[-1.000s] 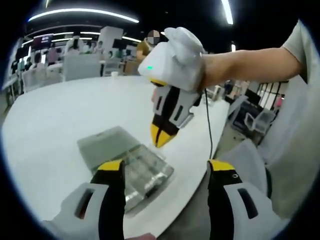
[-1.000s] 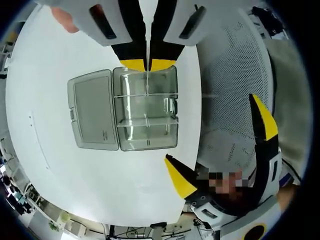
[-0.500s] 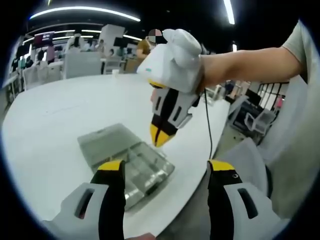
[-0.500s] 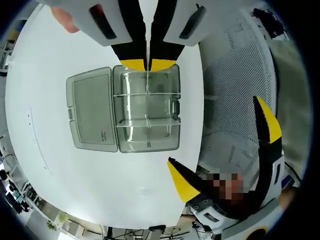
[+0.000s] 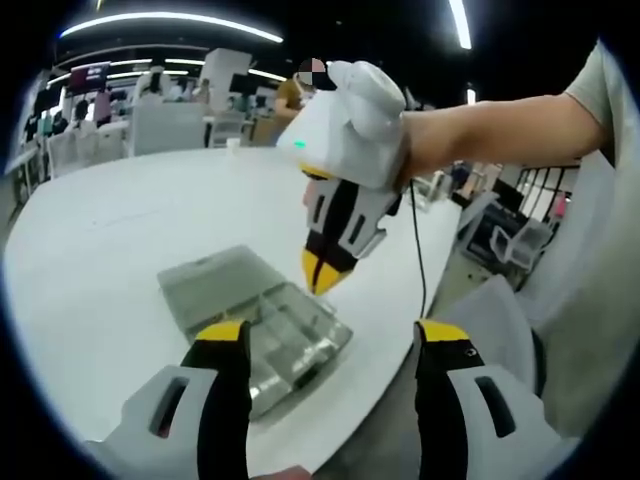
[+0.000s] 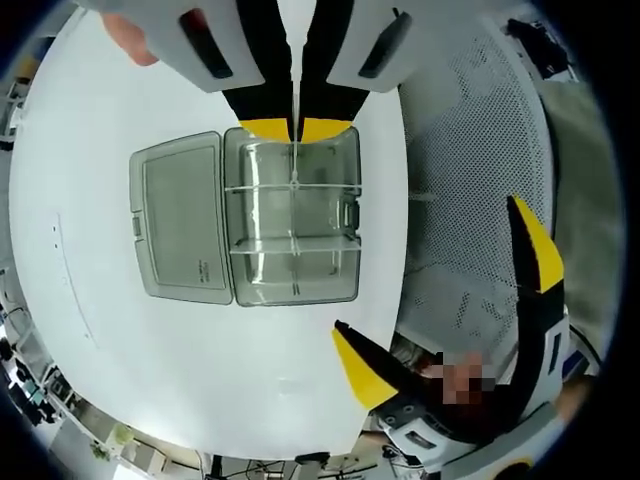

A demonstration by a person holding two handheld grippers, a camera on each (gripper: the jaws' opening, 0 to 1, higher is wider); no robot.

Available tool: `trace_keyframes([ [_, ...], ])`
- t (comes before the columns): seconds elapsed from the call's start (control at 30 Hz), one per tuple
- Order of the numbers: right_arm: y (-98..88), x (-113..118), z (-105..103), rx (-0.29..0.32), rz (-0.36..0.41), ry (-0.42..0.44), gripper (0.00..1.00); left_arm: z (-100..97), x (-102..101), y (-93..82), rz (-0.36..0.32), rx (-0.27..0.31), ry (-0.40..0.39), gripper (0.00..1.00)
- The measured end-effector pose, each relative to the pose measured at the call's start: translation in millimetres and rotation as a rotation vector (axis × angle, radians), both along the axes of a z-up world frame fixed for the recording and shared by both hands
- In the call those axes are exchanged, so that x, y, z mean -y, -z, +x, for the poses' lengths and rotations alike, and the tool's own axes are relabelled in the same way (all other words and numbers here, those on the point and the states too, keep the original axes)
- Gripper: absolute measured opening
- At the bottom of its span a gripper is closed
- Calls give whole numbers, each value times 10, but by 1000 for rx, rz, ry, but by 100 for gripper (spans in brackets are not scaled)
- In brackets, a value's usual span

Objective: Insert the divider into the dual guide fixture by aligning both edges with the guide slots and pushing it downward to the bottom, including one-sided entry, uneven engagement, binding, and posture correction.

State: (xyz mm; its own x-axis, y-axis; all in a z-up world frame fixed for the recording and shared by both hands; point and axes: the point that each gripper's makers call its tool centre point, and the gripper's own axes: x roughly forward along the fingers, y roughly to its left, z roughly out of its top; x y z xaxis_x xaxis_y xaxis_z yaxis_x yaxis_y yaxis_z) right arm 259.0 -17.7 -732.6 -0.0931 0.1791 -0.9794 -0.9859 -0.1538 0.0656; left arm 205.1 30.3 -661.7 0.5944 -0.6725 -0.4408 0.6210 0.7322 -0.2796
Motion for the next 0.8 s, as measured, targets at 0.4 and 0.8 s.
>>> trace_keyframes([
  [0.4, 24, -14, 3, 14, -9, -28, 0, 6, -11, 1, 3, 1, 1, 64],
  [0.8, 113, -15, 23, 10, -17, -36, 0, 9, -17, 9, 4, 3, -1, 65],
])
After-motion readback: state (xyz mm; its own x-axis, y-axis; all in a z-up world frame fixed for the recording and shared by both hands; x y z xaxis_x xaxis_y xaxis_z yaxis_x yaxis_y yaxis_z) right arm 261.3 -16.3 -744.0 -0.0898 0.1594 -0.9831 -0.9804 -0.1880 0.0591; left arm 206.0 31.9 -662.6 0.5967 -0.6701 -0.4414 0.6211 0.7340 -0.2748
